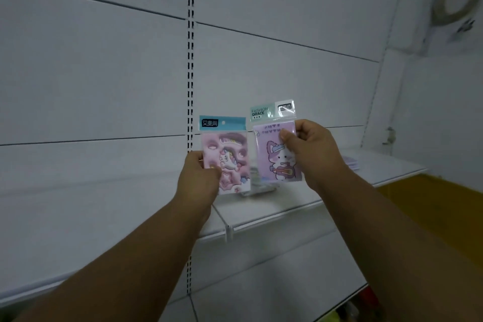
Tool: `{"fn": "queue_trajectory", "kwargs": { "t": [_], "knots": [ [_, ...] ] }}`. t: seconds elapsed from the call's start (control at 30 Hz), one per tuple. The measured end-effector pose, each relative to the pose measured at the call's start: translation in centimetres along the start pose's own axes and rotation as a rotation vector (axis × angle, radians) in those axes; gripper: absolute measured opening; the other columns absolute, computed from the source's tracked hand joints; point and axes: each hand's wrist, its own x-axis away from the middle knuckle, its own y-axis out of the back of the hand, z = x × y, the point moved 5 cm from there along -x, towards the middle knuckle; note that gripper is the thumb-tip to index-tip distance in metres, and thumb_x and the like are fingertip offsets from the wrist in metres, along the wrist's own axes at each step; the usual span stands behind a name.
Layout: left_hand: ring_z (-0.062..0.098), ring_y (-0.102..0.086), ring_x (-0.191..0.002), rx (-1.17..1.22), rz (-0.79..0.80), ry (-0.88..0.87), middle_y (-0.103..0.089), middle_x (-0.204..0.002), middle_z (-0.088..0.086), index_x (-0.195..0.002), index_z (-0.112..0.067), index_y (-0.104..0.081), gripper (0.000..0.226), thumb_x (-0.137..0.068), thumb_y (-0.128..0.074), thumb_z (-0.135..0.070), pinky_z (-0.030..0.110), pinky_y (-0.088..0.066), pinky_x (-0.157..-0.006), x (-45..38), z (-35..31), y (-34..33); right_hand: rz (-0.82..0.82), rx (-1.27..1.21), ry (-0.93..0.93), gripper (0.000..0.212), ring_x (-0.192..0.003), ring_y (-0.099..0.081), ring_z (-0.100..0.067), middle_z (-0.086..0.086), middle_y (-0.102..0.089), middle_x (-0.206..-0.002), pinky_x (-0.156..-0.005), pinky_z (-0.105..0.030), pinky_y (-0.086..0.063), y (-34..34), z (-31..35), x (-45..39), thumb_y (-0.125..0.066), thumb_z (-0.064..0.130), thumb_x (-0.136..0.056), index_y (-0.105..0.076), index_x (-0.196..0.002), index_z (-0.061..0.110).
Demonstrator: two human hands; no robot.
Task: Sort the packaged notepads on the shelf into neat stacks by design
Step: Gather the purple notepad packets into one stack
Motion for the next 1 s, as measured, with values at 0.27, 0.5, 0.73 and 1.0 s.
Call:
{"fn": "queue_trajectory", "kwargs": {
  "t": [0.27,0.5,0.73,1.0],
  "knots": [
    [0.015,-0.069,-0.078,-0.016,-0.138,-0.012,-0.066,-0.093,-0.001,-0.115,-0.017,-0.053,0.022,-0.096,-0.057,-0.006,0.028,-0.056,-0.059,-5.8,0.4,0.7,0.068,0.043,-0.021,0.007,-0.078,-0.075,-0.025,-0.006,-0.077,-0.087,-0.076,-0.050,-0.061,-2.9,-4.4,-7.1,-0.065,0.016,-0.091,-0.069,-0.088,0.011],
    [0.023,-0.072,-0.079,-0.020,-0.092,0.076,-0.069,-0.102,0.010,-0.113,-0.014,-0.055,0.025,-0.092,-0.059,-0.001,0.033,-0.060,-0.065,-7.0,1.5,-1.9,0.090,0.049,-0.030,0.010,-0.075,-0.075,-0.030,-0.009,-0.076,-0.081,-0.072,-0.054,-0.061,-3.2,-6.4,-10.7,-0.066,0.018,-0.090,-0.069,-0.083,0.013],
    [0.029,-0.074,-0.081,-0.129,0.030,0.258,-0.074,-0.094,0.017,-0.102,-0.002,-0.065,0.016,-0.086,-0.070,-0.002,0.040,-0.062,-0.074,-7.3,3.7,-7.4,0.130,0.062,0.002,0.014,-0.064,-0.072,-0.015,-0.011,-0.075,-0.082,-0.058,-0.029,-0.060,-1.5,-7.9,-13.5,-0.065,0.017,-0.091,-0.069,-0.093,0.003],
    [0.020,-0.067,-0.074,-0.797,-0.101,0.196,-0.072,-0.083,0.008,-0.089,-0.010,-0.068,0.037,-0.065,-0.081,-0.035,0.032,-0.058,-0.071,-8.5,4.0,-9.2,0.226,-0.018,-0.014,0.049,-0.068,-0.067,-0.038,-0.033,-0.067,-0.089,-0.076,-0.062,-0.056,0.1,-11.4,-15.8,-0.070,0.039,-0.067,-0.061,-0.087,-0.004]
  ]
}}
